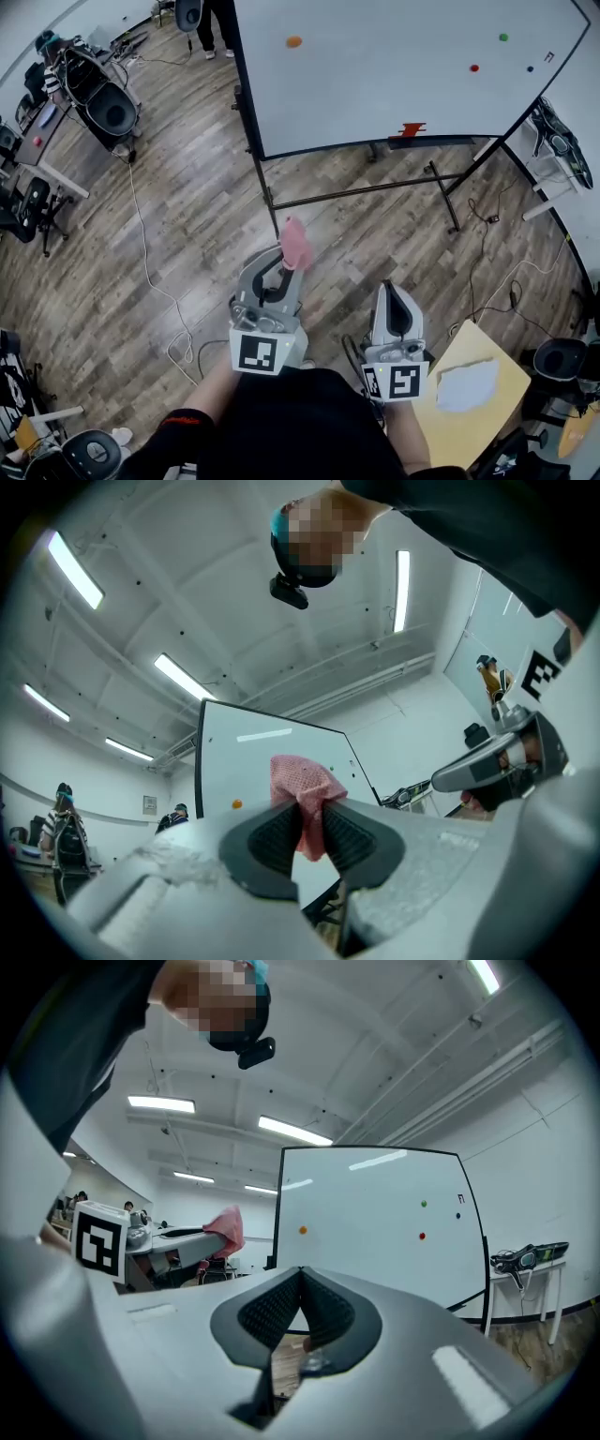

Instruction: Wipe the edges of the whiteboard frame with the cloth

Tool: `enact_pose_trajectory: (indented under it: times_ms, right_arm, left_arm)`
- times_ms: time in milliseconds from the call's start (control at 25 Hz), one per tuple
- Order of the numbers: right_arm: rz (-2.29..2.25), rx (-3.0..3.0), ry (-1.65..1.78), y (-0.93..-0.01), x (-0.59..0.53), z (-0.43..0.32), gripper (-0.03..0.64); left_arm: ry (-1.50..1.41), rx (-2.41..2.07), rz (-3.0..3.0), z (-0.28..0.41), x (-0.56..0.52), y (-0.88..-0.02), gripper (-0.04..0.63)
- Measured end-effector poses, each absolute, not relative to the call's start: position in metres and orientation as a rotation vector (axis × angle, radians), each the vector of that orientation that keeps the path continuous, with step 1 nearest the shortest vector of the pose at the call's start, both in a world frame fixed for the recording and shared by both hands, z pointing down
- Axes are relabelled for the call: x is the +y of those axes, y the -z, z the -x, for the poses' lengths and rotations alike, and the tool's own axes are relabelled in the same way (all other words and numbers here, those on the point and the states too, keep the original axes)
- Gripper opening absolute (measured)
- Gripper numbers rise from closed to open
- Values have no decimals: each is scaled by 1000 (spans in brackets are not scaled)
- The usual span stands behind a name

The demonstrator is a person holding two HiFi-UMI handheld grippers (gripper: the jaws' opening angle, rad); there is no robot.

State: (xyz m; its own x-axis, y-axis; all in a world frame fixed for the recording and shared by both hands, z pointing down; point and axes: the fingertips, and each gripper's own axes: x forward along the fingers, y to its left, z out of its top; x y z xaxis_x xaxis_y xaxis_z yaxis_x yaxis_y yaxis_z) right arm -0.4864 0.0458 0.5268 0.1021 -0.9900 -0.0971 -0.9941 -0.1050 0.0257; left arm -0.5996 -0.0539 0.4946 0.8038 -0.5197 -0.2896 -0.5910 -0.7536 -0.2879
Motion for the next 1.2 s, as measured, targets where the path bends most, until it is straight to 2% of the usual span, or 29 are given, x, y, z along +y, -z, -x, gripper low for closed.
enact_pose_trajectory:
  times_ms: [640,1200]
  right_arm:
    - [2227,2066,-214,-493,-86,446,2]
    - [2009,2257,-228,-460,-198,359,2]
  left_arm:
    - [-317,916,2590,575,-175,-461,50]
    - [-313,1119,2464,505,-256,-417,49]
